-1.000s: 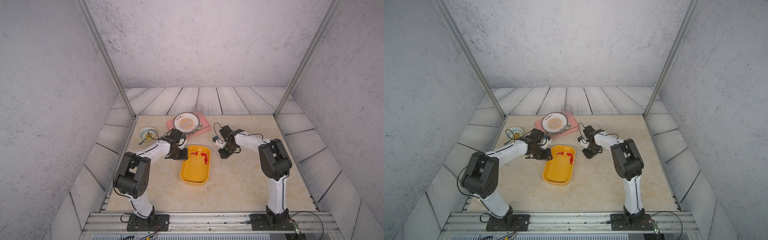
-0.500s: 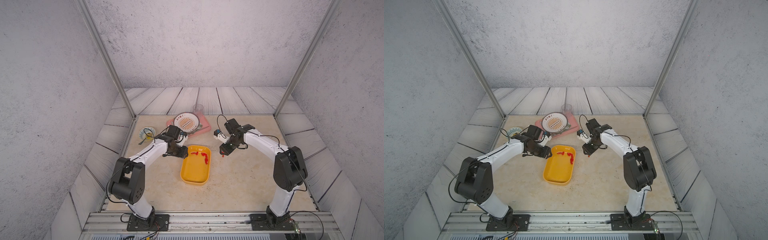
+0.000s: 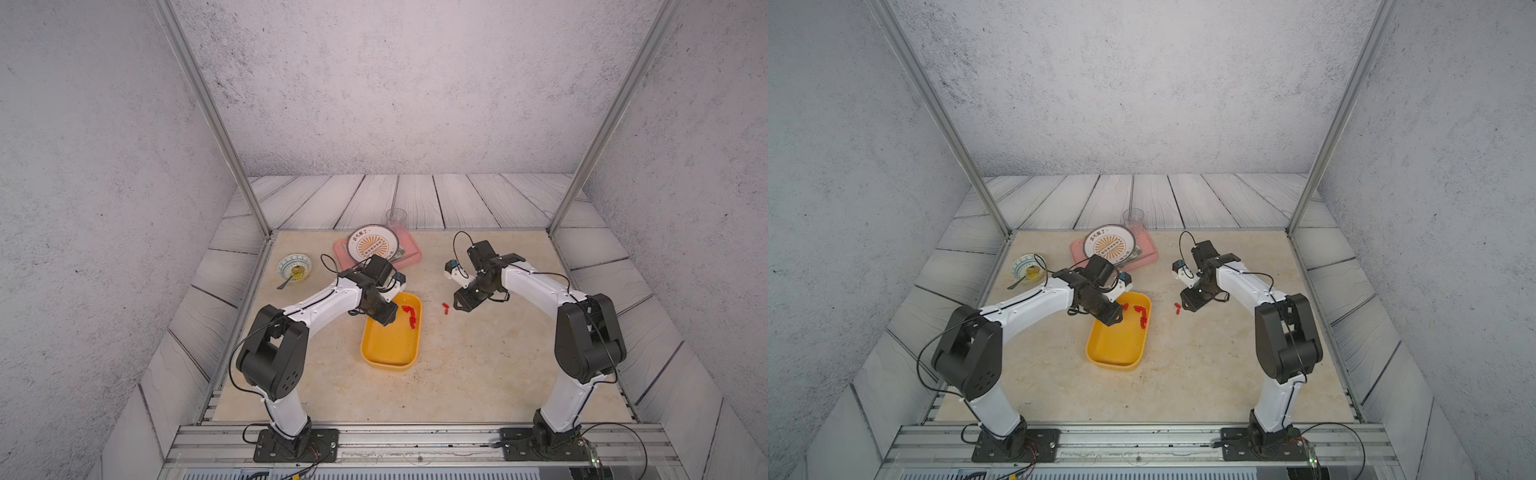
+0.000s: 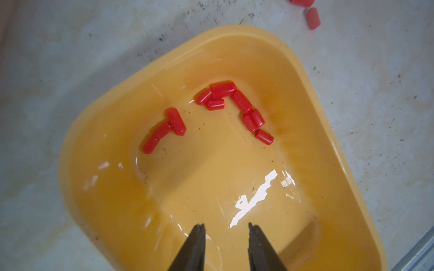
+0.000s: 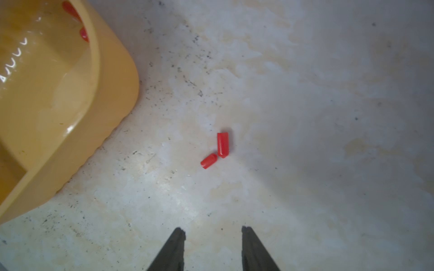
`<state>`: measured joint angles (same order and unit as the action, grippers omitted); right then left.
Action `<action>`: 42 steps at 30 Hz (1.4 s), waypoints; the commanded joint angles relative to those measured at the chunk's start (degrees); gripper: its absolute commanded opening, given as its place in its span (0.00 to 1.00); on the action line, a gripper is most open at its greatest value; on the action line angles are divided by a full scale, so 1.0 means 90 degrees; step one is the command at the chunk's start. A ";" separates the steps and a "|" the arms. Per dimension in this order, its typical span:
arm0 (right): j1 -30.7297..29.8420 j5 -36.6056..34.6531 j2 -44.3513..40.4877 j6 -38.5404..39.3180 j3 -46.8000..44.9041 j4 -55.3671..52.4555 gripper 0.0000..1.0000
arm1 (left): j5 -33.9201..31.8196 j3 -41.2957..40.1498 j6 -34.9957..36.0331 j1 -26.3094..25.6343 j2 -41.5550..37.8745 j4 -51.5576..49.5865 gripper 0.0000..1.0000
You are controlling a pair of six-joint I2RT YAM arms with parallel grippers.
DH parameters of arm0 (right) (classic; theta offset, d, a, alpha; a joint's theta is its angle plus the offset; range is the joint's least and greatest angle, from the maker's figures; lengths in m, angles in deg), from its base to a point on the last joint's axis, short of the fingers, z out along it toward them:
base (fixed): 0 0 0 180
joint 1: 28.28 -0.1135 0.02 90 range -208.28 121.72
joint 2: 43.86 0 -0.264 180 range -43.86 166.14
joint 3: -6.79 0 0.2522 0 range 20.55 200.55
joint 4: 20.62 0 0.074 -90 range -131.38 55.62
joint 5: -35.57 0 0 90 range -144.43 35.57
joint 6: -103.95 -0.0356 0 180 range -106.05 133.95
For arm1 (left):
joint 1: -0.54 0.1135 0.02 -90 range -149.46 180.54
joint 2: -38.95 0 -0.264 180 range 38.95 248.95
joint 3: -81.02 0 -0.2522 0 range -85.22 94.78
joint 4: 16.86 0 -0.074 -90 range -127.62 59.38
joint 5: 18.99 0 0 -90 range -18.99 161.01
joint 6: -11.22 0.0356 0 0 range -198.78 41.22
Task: Take the screw protection sleeves out of the storage box
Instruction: Pick up the screw protection sleeve from the storage box.
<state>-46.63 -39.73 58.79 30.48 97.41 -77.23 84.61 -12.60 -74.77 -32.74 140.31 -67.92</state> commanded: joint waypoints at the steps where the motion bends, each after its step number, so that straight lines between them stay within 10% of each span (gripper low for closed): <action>1: 0.0210 0.0008 -0.0470 -0.0059 -0.0245 0.0290 0.44 | -0.0358 0.0246 -0.0176 -0.0127 0.0318 0.0210 0.34; 42: 0.0468 0.0125 -0.0615 -0.0086 -0.0630 0.0594 0.44 | -0.1368 0.0624 -0.0026 -0.0219 0.1532 0.1617 0.23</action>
<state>-42.68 -39.51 56.08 30.03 92.45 -71.57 72.96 -7.42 -75.76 -34.40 153.58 -54.65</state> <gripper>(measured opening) 0.439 0.232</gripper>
